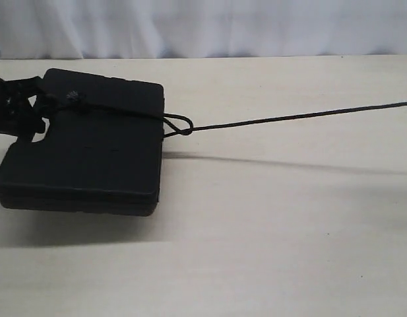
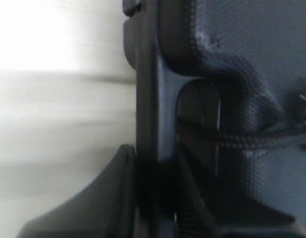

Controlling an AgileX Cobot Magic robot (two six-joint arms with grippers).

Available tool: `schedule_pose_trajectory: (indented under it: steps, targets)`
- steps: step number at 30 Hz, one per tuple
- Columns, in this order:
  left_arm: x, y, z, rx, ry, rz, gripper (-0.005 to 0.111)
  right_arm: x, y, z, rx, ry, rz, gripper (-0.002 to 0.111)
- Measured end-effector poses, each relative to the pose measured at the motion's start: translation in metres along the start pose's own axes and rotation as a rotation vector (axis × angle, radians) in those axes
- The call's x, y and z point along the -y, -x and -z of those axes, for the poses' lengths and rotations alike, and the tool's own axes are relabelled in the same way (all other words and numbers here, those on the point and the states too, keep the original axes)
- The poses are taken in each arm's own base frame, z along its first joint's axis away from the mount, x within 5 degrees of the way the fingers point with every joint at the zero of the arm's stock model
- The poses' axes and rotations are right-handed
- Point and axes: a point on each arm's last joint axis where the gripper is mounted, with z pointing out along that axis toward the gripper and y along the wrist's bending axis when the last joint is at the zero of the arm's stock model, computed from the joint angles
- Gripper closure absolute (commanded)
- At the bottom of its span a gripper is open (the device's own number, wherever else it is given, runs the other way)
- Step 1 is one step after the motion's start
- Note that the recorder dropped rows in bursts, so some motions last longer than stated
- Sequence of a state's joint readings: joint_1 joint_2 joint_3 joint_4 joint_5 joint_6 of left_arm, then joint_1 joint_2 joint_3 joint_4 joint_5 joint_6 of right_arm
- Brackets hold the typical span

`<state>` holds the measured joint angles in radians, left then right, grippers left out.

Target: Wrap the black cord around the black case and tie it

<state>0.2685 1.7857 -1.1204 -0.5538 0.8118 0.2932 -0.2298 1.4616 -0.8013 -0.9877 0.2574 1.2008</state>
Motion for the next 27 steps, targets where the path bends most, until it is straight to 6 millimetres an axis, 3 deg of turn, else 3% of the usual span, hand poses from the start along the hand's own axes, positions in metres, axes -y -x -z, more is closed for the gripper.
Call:
schedule_pose_trajectory:
  steps: [7,12,16,18,21,23,24,27]
  targets:
    - [-0.026,0.004,0.006,0.055,0.059,0.023,0.107,0.022,-0.006,-0.016,-0.049,-0.075,-0.058,0.104]
    - [-0.032,0.002,0.001,0.103,0.085,0.042,0.107,0.019,-0.015,-0.032,-0.09,-0.051,-0.059,0.104]
    - [-0.032,0.003,0.001,0.113,0.088,0.04,0.107,0.008,-0.019,-0.042,-0.081,0.064,-0.028,0.104]
    - [-0.032,0.003,0.001,0.113,0.088,0.04,0.107,-0.007,-0.017,-0.041,-0.045,0.174,0.023,0.104]
    - [-0.032,0.003,0.001,0.113,0.088,0.04,0.107,-0.045,-0.017,-0.032,0.017,0.389,0.185,0.104]
    - [-0.032,0.003,0.001,0.113,0.088,0.04,0.107,-0.079,-0.02,-0.021,0.041,0.501,0.326,0.1]
    - [-0.032,0.003,0.001,0.113,0.088,0.04,0.107,-0.111,-0.025,-0.011,0.055,0.571,0.464,0.096]
    - [-0.032,0.003,0.001,0.112,0.088,0.036,0.107,-0.162,-0.04,0.006,0.081,0.662,0.659,0.083]
